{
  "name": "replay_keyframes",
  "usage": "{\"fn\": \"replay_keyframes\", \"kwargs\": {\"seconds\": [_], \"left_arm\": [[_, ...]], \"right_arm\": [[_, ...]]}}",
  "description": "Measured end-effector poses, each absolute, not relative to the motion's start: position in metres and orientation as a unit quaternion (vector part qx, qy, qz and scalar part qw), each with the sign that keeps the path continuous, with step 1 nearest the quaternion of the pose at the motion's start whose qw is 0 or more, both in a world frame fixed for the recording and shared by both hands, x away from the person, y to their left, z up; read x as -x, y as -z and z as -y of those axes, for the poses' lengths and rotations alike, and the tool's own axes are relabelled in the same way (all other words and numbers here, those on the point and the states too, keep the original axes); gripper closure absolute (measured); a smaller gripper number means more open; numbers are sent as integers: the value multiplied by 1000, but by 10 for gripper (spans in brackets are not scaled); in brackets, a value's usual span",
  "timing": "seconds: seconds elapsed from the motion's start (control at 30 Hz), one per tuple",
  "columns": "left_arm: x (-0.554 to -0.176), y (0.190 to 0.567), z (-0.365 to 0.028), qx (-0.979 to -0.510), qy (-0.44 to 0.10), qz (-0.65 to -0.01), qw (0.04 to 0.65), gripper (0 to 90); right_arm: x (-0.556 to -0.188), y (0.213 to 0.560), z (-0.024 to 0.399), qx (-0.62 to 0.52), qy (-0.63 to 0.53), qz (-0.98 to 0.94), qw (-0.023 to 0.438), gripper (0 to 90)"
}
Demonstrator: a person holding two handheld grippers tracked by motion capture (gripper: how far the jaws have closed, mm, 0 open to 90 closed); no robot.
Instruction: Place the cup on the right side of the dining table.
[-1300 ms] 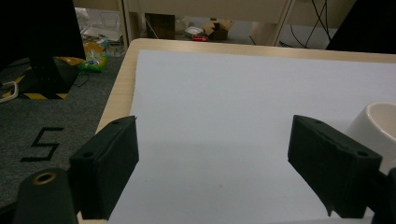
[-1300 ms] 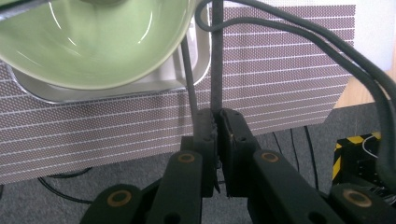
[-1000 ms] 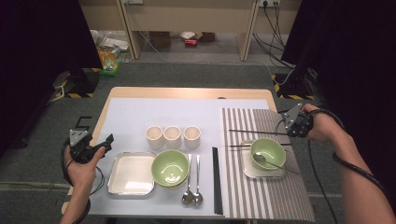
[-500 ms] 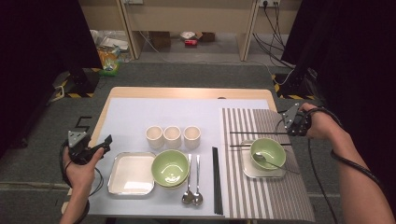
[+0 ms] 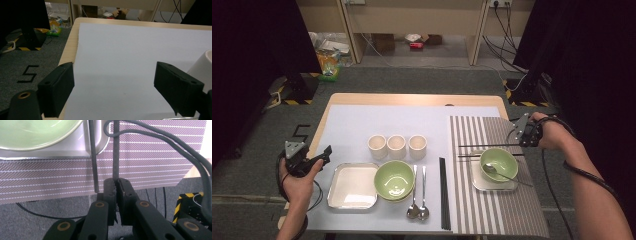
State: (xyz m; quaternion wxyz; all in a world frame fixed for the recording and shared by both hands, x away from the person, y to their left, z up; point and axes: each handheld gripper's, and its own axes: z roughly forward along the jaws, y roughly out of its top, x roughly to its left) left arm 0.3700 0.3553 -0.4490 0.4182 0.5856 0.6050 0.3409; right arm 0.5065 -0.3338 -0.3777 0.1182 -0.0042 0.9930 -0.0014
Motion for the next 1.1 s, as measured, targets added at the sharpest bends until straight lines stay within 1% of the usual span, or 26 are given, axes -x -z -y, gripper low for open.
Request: {"fn": "replay_keyframes", "kwargs": {"seconds": [0.63,1.1], "left_arm": [[-370,450,-353,-591,-339,-604,415,157],[-371,451,-353,-590,-339,-604,415,158]], "right_arm": [[-504,396,332,11,1,-995,101,858],[-506,402,331,27,15,-995,96,858]]}}
